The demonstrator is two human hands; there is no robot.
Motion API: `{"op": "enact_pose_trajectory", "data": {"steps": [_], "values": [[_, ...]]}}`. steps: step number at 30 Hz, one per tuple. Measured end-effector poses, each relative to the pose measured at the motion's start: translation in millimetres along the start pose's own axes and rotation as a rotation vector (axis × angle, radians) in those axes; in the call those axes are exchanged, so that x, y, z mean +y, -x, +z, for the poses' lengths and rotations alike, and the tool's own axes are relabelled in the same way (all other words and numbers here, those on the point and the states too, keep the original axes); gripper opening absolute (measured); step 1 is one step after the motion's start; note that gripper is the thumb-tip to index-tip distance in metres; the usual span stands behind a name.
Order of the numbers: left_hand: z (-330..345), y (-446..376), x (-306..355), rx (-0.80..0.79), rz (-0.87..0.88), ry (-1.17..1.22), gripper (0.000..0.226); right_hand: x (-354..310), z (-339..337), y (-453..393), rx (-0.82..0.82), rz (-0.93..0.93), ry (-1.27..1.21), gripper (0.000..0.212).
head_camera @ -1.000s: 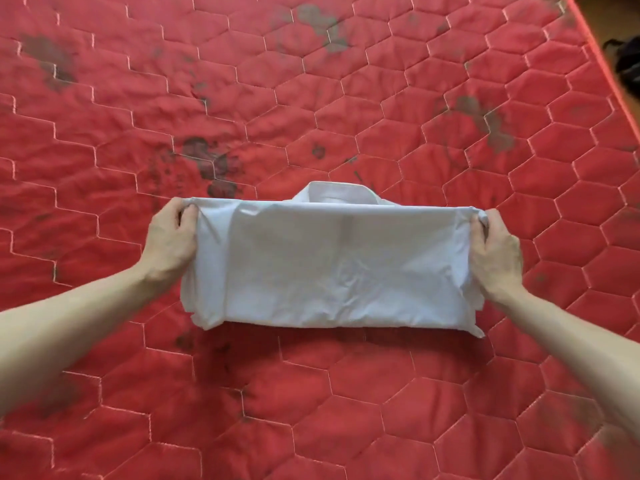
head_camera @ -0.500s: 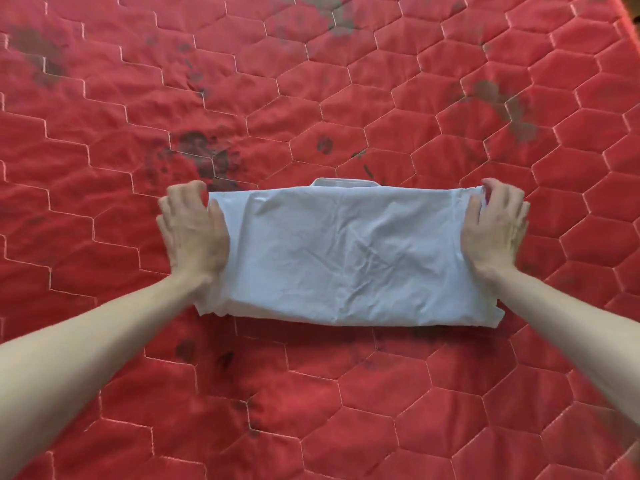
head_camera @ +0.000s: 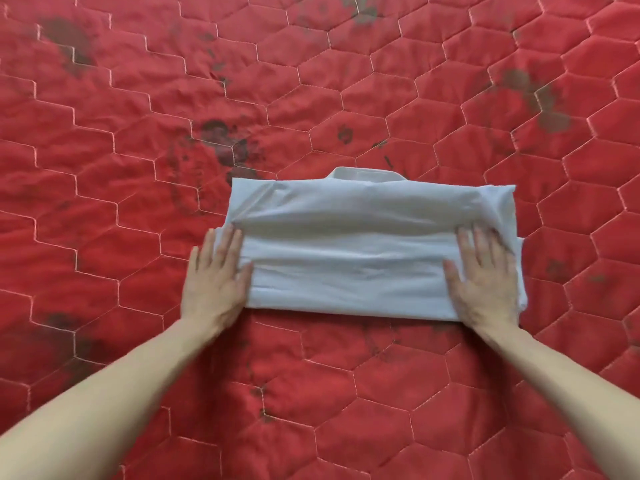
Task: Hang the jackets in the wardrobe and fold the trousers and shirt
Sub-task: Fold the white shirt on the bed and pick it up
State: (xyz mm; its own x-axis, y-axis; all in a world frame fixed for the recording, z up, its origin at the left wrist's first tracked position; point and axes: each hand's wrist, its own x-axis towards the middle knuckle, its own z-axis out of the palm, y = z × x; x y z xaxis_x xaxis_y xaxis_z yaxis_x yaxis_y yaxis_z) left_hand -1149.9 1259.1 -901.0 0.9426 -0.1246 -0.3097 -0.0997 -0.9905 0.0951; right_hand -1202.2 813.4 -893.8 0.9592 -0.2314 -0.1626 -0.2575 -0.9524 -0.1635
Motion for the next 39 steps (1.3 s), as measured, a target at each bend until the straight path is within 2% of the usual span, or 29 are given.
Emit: {"op": "enact_pose_trajectory", "data": {"steps": [3, 6, 8, 12, 15, 19, 22, 24, 26, 29, 35, 39], "values": [[-9.1, -6.6, -32.9, 0.03, -0.214, 0.049, 0.06, 8.7, -2.0, -1.8, 0.007, 0.079, -0.006, 0.074], [-27.0, -9.8, -35.5, 0.162, -0.475, 0.193, 0.054, 6.5, -2.7, 0.4, 0.006, 0.087, -0.002, 0.074], [-39.4, -11.8, -21.8, 0.287, -0.473, 0.242, 0.045, 4.6, -4.1, 1.3, 0.022, 0.074, 0.015, 0.074], [-63.0, -43.4, 18.9, 0.353, -0.249, 0.317, 0.034, -2.0, -7.6, -12.4, 0.145, -0.084, 0.025, 0.068], [-73.0, -84.5, 47.7, 0.297, -0.234, 0.434, 0.033, -6.3, -8.6, -31.9, 0.171, -0.112, -0.003, 0.064], [-73.8, -124.5, 61.2, 0.138, -0.596, 0.57, 0.039, -7.8, -6.0, -49.4, 0.166, -0.094, 0.07, 0.063], [-79.4, -136.8, 59.6, 0.061, -0.693, 0.52, 0.039, -2.6, -2.0, -53.8, 0.159, -0.124, 0.119, 0.064], [-81.4, -137.2, 53.9, 0.023, -0.665, 0.479, 0.042, 0.2, 2.7, -51.8, 0.158, -0.144, 0.126, 0.064], [-81.2, -135.1, 47.1, -0.005, -0.563, 0.467, 0.034, 1.8, 7.0, -49.1, 0.146, -0.136, 0.097, 0.064], [-84.5, -130.1, 34.4, 0.089, -0.489, 0.567, 0.023, 1.4, 12.1, -45.4, 0.132, -0.076, 0.041, 0.065], [-76.3, -137.4, 27.1, 0.228, -0.539, 0.593, 0.033, -1.6, 10.0, -45.6, 0.118, -0.008, -0.012, 0.068], [-69.5, -139.1, 21.8, 0.275, -0.496, 0.418, 0.047, -3.5, 7.6, -46.0, 0.111, -0.005, -0.009, 0.069]]}}
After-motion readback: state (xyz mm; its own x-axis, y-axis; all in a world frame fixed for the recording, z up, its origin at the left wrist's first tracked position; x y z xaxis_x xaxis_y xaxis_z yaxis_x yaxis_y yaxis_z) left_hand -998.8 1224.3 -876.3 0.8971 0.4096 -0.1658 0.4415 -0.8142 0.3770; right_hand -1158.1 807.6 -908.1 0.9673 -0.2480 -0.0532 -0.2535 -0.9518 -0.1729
